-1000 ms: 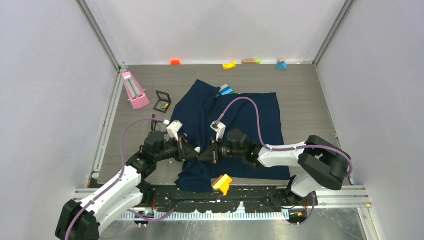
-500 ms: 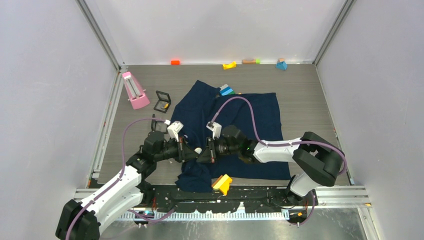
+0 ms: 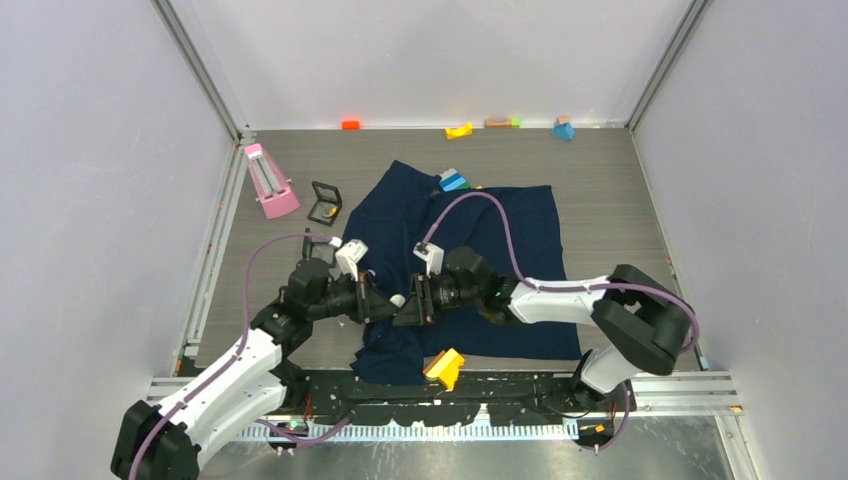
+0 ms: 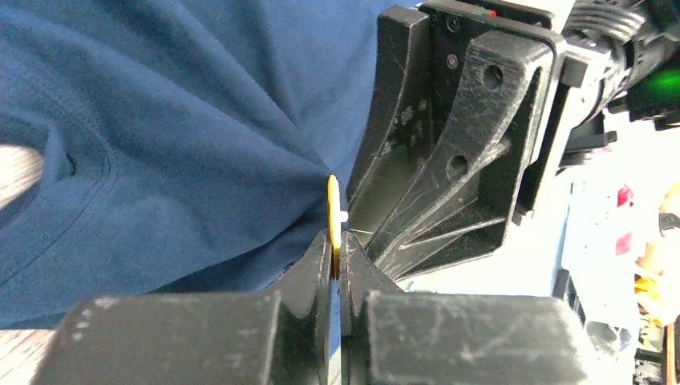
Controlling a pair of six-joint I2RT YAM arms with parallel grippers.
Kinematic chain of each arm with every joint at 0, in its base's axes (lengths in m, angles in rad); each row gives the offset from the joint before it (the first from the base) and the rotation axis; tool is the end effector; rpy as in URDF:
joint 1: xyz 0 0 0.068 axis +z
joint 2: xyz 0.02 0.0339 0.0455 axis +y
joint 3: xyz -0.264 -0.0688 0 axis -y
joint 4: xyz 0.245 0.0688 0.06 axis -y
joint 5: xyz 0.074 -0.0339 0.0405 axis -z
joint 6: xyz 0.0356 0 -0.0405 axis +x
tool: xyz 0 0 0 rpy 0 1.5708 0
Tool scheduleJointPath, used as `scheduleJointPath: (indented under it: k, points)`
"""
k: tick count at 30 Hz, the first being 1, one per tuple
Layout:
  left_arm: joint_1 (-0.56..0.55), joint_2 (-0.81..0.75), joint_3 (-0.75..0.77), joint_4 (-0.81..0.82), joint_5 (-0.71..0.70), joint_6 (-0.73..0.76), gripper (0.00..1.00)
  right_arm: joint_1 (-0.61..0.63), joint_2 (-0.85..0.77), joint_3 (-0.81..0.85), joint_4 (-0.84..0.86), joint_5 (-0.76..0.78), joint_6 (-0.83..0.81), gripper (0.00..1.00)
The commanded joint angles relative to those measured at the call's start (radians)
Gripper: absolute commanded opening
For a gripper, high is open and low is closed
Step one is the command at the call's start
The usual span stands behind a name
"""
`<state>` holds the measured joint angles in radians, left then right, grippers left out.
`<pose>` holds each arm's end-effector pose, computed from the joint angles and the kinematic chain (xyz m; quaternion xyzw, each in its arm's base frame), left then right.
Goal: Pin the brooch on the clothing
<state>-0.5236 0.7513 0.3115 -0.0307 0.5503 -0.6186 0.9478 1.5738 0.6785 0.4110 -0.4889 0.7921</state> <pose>0.1356 -0.0998 0.1964 0.1029 0.8262 -0.4668 0.2981 0.1697 0.2649 0.1747 -0.1893 0.8183 0.5169 0.1651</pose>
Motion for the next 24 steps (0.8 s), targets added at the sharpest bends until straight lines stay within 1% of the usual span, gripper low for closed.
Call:
scheduleJointPath:
  k: [1, 2, 3, 7, 11, 15, 19, 24]
  points:
    - [-0.032, -0.006, 0.15, -0.051, 0.131, -0.044, 0.0, -0.022, -0.14, -0.024, 0.008, 0.086, -0.087, 0.44]
    - [-0.03, 0.004, 0.171, -0.087, 0.134, -0.05, 0.0, -0.025, -0.194, -0.039, -0.027, 0.085, -0.101, 0.47]
    - [-0.029, 0.017, 0.194, -0.114, 0.15, -0.053, 0.0, -0.026, -0.223, -0.046, -0.045, 0.08, -0.135, 0.52]
    - [-0.011, 0.057, 0.279, -0.201, 0.238, -0.041, 0.0, -0.03, -0.405, -0.079, -0.197, 0.065, -0.227, 0.61]
    - [0.03, 0.091, 0.338, -0.233, 0.37, -0.005, 0.0, -0.031, -0.614, -0.093, -0.289, 0.067, -0.284, 0.65]
    - [0.058, 0.127, 0.368, -0.221, 0.516, 0.014, 0.0, -0.03, -0.74, -0.096, -0.333, 0.075, -0.304, 0.69]
    - [0.059, 0.133, 0.385, -0.177, 0.638, 0.021, 0.0, -0.03, -0.777, -0.089, -0.337, 0.074, -0.302, 0.69]
    - [0.059, 0.117, 0.374, -0.141, 0.678, 0.025, 0.0, -0.024, -0.729, -0.068, -0.306, 0.022, -0.294, 0.7]
